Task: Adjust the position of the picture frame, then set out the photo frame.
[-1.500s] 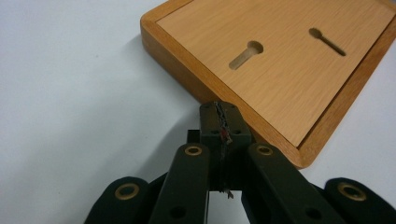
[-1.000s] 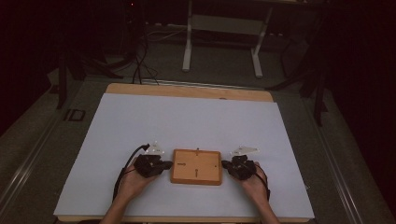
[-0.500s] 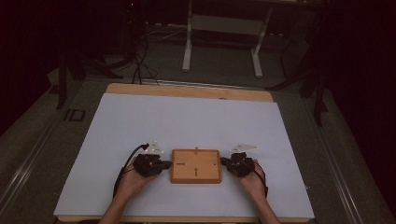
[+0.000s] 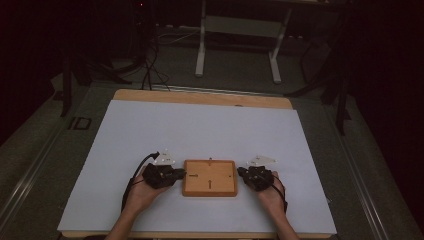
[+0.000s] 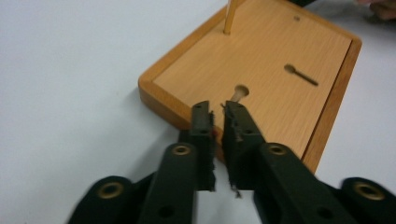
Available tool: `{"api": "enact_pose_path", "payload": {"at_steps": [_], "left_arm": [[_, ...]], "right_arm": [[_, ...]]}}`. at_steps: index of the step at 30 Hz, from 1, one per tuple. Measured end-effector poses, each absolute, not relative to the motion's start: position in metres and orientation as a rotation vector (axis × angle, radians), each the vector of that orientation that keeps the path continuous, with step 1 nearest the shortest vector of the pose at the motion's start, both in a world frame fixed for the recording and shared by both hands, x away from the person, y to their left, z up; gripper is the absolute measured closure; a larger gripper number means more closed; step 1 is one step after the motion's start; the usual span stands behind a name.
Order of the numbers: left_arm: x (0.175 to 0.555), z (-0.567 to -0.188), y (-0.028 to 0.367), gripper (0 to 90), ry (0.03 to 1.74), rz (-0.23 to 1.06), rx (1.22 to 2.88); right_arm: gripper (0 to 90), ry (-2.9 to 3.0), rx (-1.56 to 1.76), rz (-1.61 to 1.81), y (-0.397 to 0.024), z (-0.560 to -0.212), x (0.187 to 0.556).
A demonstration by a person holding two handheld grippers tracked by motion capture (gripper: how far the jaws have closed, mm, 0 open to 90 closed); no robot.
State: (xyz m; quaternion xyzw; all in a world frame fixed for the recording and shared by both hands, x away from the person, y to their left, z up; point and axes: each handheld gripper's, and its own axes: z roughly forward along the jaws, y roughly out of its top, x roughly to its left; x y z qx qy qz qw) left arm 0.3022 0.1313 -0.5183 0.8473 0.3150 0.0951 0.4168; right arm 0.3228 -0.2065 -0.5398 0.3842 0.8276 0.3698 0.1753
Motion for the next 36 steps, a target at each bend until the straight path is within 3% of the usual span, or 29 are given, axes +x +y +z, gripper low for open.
{"api": "enact_pose_path", "payload": {"at_steps": [11, 36], "left_arm": [[0.302, -0.514, 0.123, 73.9, 0.767, 0.283, 2.081], [0.332, -0.508, 0.085, 63.7, 0.746, 0.225, 2.096]], "right_arm": [[84.1, 2.315, 1.059, 1.094, -0.211, -0.533, 0.319], [80.0, 2.283, 1.039, 1.157, -0.22, -0.525, 0.309]]}}
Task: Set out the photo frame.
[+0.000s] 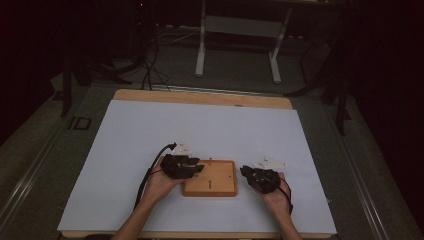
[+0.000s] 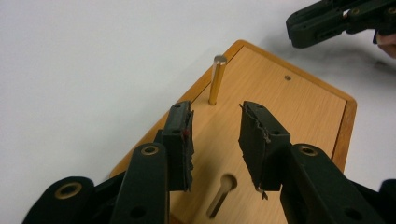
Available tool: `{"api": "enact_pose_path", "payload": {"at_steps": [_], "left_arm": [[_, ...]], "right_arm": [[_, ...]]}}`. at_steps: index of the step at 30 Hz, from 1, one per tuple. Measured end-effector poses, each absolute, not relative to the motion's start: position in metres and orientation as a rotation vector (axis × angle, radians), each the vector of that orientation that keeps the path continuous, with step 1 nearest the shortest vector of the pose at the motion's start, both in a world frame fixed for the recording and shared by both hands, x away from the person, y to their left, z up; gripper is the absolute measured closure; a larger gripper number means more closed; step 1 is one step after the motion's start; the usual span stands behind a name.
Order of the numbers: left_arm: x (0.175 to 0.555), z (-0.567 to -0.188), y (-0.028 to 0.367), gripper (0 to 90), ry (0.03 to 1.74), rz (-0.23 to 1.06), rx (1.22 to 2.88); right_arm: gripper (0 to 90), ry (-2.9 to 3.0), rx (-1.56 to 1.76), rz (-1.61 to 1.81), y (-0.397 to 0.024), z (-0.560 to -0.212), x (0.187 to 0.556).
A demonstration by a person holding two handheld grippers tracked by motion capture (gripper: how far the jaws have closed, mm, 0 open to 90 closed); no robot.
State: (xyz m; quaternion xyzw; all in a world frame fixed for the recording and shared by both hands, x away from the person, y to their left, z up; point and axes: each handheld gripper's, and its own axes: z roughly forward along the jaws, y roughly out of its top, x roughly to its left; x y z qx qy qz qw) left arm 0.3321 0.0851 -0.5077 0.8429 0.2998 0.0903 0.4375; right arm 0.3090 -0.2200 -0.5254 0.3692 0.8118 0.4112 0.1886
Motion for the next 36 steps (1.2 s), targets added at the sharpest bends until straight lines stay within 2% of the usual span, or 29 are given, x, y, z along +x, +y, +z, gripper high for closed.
{"api": "enact_pose_path", "payload": {"at_steps": [19, 21, 30, 36], "left_arm": [[0.344, -0.512, 0.06, 62.7, 0.686, 0.239, 2.14], [0.345, -0.513, 0.057, 64.1, 0.681, 0.251, 2.155], [0.354, -0.518, 0.055, 81.5, 0.691, 0.226, 2.12], [0.355, -0.519, 0.055, 82.5, 0.685, 0.217, 2.113]], "right_arm": [[74.7, 2.311, 1.007, 1.17, -0.216, -0.527, 0.306], [74.7, 2.31, 1.004, 1.17, -0.215, -0.528, 0.306], [74.4, 2.317, 0.999, 1.17, -0.214, -0.529, 0.306], [73.9, 2.323, 0.985, 1.178, -0.213, -0.528, 0.305]]}}
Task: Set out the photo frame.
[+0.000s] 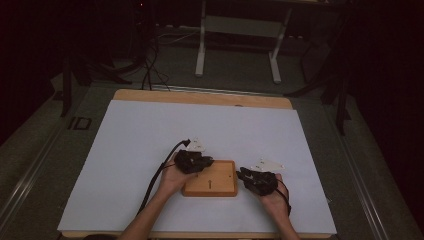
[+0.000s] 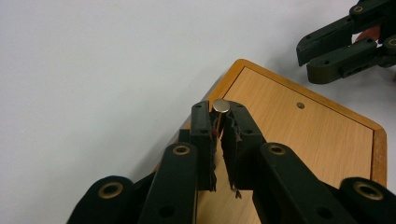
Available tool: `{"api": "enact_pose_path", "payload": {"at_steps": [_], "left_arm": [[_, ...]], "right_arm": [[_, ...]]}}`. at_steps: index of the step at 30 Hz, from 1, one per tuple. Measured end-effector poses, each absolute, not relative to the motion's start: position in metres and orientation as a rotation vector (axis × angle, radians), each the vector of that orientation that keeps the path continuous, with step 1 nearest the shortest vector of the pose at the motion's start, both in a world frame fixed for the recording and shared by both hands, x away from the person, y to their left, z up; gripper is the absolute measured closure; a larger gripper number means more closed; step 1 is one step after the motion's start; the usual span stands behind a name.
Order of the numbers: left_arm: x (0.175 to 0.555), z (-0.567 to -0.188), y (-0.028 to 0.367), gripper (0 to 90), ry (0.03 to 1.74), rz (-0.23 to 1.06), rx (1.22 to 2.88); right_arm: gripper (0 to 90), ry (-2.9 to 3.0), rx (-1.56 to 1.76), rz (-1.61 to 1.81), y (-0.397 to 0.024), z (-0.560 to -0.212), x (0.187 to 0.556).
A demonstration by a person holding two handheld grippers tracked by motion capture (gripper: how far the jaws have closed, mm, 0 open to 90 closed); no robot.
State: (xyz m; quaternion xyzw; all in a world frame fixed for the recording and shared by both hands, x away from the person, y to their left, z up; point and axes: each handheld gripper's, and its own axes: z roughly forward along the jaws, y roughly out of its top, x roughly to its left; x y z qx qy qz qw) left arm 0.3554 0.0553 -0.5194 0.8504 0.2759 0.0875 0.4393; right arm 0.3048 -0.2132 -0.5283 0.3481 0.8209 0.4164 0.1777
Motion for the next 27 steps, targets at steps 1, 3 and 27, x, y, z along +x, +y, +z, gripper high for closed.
{"api": "enact_pose_path", "payload": {"at_steps": [1, 3, 27], "left_arm": [[0.3557, -0.5197, 0.0551, 82.4, 0.684, 0.218, 2.112], [0.3562, -0.5207, 0.0546, 82.3, 0.685, 0.216, 2.11], [0.3645, -0.5286, 0.0596, 83.2, 0.698, 0.107, 2.072]], "right_arm": [[73.8, 2.323, 0.984, 1.18, -0.213, -0.5284, 0.3047], [73.7, 2.326, 0.981, 1.181, -0.2126, -0.5284, 0.3044], [70.1, 2.359, 0.857, 1.164, -0.2038, -0.5264, 0.2975]]}}
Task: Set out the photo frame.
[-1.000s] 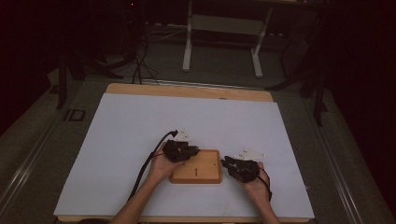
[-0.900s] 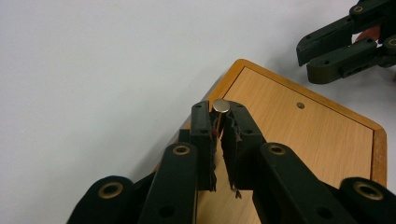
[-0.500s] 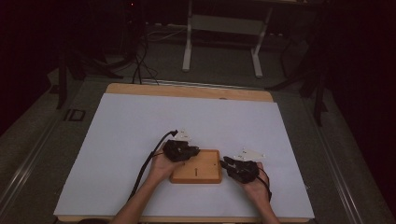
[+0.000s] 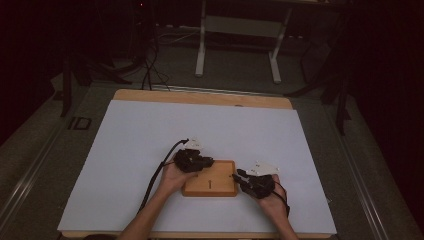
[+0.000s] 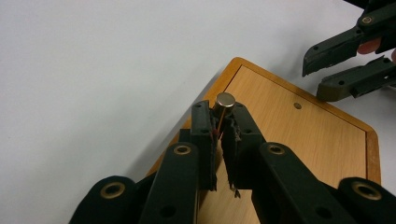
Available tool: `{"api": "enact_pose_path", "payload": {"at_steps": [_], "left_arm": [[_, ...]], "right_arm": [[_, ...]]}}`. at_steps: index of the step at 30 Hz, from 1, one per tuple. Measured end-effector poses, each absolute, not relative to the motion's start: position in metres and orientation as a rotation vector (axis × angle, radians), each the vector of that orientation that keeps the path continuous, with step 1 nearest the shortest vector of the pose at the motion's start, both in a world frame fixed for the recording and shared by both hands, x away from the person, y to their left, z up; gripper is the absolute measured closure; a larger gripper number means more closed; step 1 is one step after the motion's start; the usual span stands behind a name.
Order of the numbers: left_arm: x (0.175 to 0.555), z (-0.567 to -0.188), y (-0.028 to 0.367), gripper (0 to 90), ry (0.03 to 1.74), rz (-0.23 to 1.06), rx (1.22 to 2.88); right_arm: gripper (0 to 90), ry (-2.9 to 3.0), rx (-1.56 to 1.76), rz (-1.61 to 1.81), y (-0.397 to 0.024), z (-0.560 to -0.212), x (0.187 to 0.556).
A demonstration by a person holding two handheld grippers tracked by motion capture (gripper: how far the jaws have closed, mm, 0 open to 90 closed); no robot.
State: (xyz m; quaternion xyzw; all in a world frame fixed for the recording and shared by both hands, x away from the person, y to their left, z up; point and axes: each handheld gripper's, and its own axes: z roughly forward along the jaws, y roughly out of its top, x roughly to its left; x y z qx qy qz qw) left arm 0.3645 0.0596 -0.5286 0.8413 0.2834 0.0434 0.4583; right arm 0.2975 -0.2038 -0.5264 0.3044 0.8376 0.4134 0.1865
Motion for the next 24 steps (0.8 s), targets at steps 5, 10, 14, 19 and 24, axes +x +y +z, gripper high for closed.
{"api": "enact_pose_path", "payload": {"at_steps": [5, 10, 14, 19, 24], "left_arm": [[0.3656, -0.529, 0.06, 83.3, 0.701, 0.096, 2.069], [0.3664, -0.5288, 0.0601, 83.4, 0.701, 0.088, 2.072], [0.3674, -0.5275, 0.0596, 83.6, 0.698, 0.084, 2.087], [0.3688, -0.5261, 0.0588, 83.8, 0.693, 0.083, 2.102], [0.3708, -0.5262, 0.0585, 84.0, 0.694, 0.068, 2.096]], "right_arm": [[69.6, 2.359, 0.862, 1.168, -0.2047, -0.5257, 0.2972], [68.8, 2.371, 0.846, 1.171, -0.2038, -0.5253, 0.296], [67.3, 2.378, 0.833, 1.176, -0.2031, -0.5253, 0.2955], [65.0, 2.378, 0.834, 1.188, -0.203, -0.525, 0.2949], [63.8, 2.386, 0.824, 1.194, -0.2022, -0.5247, 0.2938]]}}
